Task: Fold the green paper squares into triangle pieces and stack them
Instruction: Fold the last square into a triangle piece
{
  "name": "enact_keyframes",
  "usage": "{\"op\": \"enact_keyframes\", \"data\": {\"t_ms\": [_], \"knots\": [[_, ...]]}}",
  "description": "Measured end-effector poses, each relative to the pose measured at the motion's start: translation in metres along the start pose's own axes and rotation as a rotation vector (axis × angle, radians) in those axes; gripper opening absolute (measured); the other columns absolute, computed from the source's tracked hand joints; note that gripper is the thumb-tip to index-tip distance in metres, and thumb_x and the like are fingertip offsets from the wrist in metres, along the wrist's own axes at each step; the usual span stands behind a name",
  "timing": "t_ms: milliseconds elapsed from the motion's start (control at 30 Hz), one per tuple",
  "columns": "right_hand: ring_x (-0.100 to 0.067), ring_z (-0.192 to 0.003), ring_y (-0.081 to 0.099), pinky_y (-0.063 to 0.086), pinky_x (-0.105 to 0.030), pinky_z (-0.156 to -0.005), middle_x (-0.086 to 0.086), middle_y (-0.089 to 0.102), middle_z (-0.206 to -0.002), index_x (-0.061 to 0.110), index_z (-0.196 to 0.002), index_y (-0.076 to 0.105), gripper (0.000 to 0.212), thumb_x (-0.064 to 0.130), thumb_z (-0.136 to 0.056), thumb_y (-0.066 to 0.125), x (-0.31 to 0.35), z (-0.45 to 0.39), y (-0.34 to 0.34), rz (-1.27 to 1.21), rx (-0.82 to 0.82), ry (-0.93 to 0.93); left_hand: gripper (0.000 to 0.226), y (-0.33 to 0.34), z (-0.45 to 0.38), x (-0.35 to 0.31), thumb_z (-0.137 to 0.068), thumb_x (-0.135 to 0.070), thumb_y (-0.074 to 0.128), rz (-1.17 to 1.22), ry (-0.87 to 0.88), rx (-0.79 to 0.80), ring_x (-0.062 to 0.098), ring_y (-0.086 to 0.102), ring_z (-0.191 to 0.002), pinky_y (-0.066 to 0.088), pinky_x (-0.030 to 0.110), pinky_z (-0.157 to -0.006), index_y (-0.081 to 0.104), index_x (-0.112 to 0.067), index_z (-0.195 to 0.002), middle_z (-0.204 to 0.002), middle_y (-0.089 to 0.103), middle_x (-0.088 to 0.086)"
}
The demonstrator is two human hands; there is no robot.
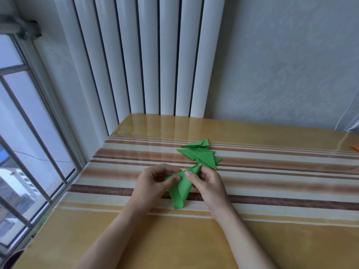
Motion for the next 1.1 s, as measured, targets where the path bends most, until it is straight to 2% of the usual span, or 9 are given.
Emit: {"op": "enact_keyframes", "data": {"t_ms": [100, 200, 333, 433, 567, 800, 1000, 1100], "knots": [[-0.019, -0.091, 0.072, 0.058, -0.044, -0.087, -0.014, 0.078, -0.098, 0.007, -0.099, 0.075, 0.006, 0.012, -0.097, 0.073, 0.0004, 0.0003, 0.0003, 0.007, -0.007, 0.006, 0.015, -0.0009, 0.0000, 0.0017, -0.088, -0.008, 0.081, -0.032, 0.004, -0.025, 0.017, 0.076, -0.097, 0.060, 0.037, -0.090, 0.082, -0.018, -0.100, -0.097, 0.081, -0.003], [-0.021, -0.090, 0.072, 0.059, -0.047, -0.087, -0.016, 0.077, -0.097, 0.007, -0.099, 0.075, 0.007, 0.013, -0.097, 0.073, 0.0009, 0.0006, -0.0001, 0.015, -0.014, 0.004, 0.014, -0.0002, 0.0008, 0.0013, -0.089, -0.009, 0.080, -0.053, 0.003, -0.018, 0.016, 0.077, -0.097, 0.061, 0.038, -0.090, 0.083, -0.019, -0.099, -0.096, 0.082, -0.004], [-0.018, -0.086, 0.072, 0.060, -0.039, -0.079, -0.009, 0.078, -0.090, 0.006, -0.097, 0.075, 0.007, 0.012, -0.097, 0.073, 0.0013, 0.0013, 0.0001, -0.003, -0.016, 0.015, 0.013, -0.0002, 0.0010, 0.0010, -0.089, -0.011, 0.080, -0.065, -0.029, -0.029, 0.016, 0.077, -0.095, 0.063, 0.042, -0.087, 0.084, -0.019, -0.098, -0.094, 0.082, -0.004], [-0.019, -0.087, 0.072, 0.061, -0.042, -0.080, -0.014, 0.078, -0.093, 0.005, -0.098, 0.075, 0.009, 0.013, -0.097, 0.073, 0.0006, 0.0008, -0.0001, 0.007, -0.024, 0.015, 0.013, 0.0001, 0.0020, 0.0011, -0.089, -0.012, 0.080, -0.068, -0.053, -0.038, 0.015, 0.078, -0.093, 0.064, 0.044, -0.084, 0.084, -0.020, -0.098, -0.093, 0.082, -0.005], [-0.017, -0.086, 0.071, 0.059, -0.039, -0.081, -0.009, 0.077, -0.090, 0.005, -0.097, 0.075, 0.009, 0.014, -0.096, 0.074, 0.0018, 0.0007, 0.0002, 0.002, -0.028, 0.011, 0.011, 0.0005, 0.0029, 0.0011, -0.090, -0.010, 0.079, -0.021, -0.072, -0.029, 0.022, 0.078, -0.094, 0.064, 0.046, -0.085, 0.084, -0.016, -0.098, -0.093, 0.082, 0.000], [-0.018, -0.082, 0.067, 0.053, -0.035, -0.080, -0.007, 0.073, -0.083, -0.002, -0.094, 0.072, 0.015, 0.013, -0.096, 0.073, 0.0044, 0.0008, -0.0028, -0.093, -0.072, 0.019, 0.012, 0.0037, 0.0048, 0.0014, -0.092, -0.007, 0.075, 0.112, -0.169, 0.028, 0.031, 0.077, -0.095, 0.063, 0.038, -0.086, 0.081, -0.006, -0.103, -0.094, 0.081, 0.013], [-0.017, -0.084, 0.068, 0.055, -0.036, -0.082, -0.008, 0.074, -0.086, 0.001, -0.096, 0.072, 0.012, 0.013, -0.096, 0.073, 0.0046, 0.0010, -0.0002, -0.084, -0.037, 0.031, 0.010, 0.0061, 0.0057, 0.0006, -0.089, -0.013, 0.079, 0.137, -0.183, 0.009, 0.017, 0.077, -0.081, 0.059, 0.025, -0.072, 0.082, -0.007, -0.096, -0.089, 0.081, 0.010], [-0.021, -0.096, 0.073, 0.057, -0.033, -0.087, -0.013, 0.079, -0.101, 0.005, -0.106, 0.075, 0.017, 0.020, -0.099, 0.071, 0.0024, 0.0019, 0.0054, -0.044, 0.060, 0.056, 0.015, 0.0025, 0.0053, 0.0016, -0.086, -0.015, 0.079, 0.263, -0.192, -0.075, 0.029, 0.077, -0.088, 0.062, 0.040, -0.083, 0.081, -0.004, -0.096, -0.092, 0.080, 0.017]]}}
Point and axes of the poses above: each hand's wrist, its own z-axis away from the middle knuckle, its own y-axis out of the palm, x = y × z, the point moved 5 cm from there along -z, towards the middle knuckle
